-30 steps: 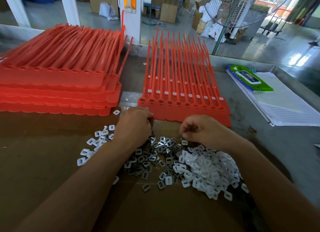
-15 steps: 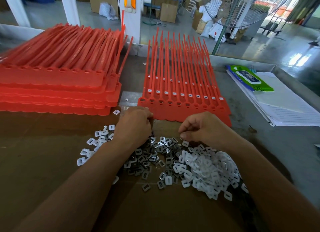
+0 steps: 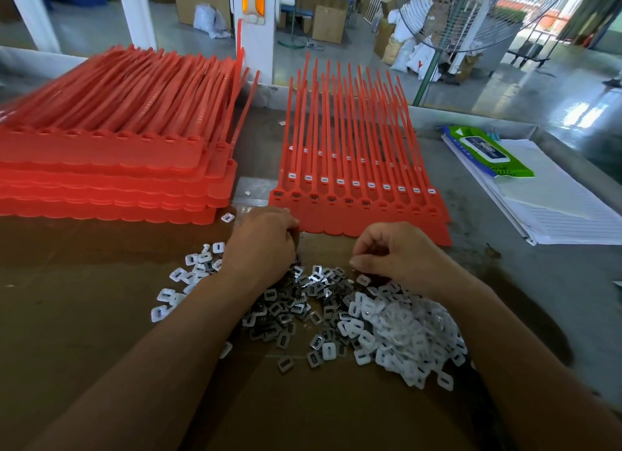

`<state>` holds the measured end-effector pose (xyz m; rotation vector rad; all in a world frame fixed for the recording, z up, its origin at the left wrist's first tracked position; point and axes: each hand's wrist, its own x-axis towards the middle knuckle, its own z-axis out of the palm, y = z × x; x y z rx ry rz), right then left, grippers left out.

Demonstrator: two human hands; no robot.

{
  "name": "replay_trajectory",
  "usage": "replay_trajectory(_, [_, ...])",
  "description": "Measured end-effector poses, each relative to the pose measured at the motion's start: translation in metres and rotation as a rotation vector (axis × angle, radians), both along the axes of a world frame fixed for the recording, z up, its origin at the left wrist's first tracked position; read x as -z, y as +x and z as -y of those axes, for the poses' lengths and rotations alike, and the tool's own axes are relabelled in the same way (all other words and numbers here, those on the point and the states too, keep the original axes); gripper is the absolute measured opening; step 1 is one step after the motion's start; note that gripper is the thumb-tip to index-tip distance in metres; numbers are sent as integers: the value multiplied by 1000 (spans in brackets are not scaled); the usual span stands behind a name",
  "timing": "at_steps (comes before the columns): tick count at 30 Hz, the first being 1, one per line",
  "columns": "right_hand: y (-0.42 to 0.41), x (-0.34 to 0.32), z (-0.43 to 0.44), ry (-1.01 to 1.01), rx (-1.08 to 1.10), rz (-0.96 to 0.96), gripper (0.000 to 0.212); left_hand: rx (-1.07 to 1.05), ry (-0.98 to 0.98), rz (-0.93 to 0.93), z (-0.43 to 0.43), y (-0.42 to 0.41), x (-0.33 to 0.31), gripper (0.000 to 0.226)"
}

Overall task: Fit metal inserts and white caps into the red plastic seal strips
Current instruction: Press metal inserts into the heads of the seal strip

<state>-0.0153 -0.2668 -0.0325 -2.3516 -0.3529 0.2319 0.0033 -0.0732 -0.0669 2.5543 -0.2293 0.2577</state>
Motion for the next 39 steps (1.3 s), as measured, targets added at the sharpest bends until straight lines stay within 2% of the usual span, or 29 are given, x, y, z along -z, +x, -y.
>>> replay_trajectory(7, [-1, 0, 1, 67, 47, -1, 19, 1, -8, 0, 0, 1, 1, 36])
replay_trajectory(12, [-3, 1, 1, 135, 54, -12, 12, -1, -20, 0, 0, 1, 2, 36])
replay_trajectory(16, [-4, 1, 2, 95, 3, 10, 27, 1, -19, -4, -1, 1, 3, 36])
replay_trajectory(23, [-5, -2, 3, 94, -17, -10, 24, 0, -19, -3, 0, 2, 2, 36])
replay_trajectory(28, [-6, -2, 5, 72, 4, 43, 27, 7, -24, 7, 0, 1, 2, 35])
replay_trajectory(35, [-4, -5, 12, 239, 126, 29, 19, 1, -30, -3, 0, 1, 1, 35])
replay_trajectory(39, [-2, -4, 17, 229, 191, 64, 18, -3, -35, 4, 0, 1, 2, 35])
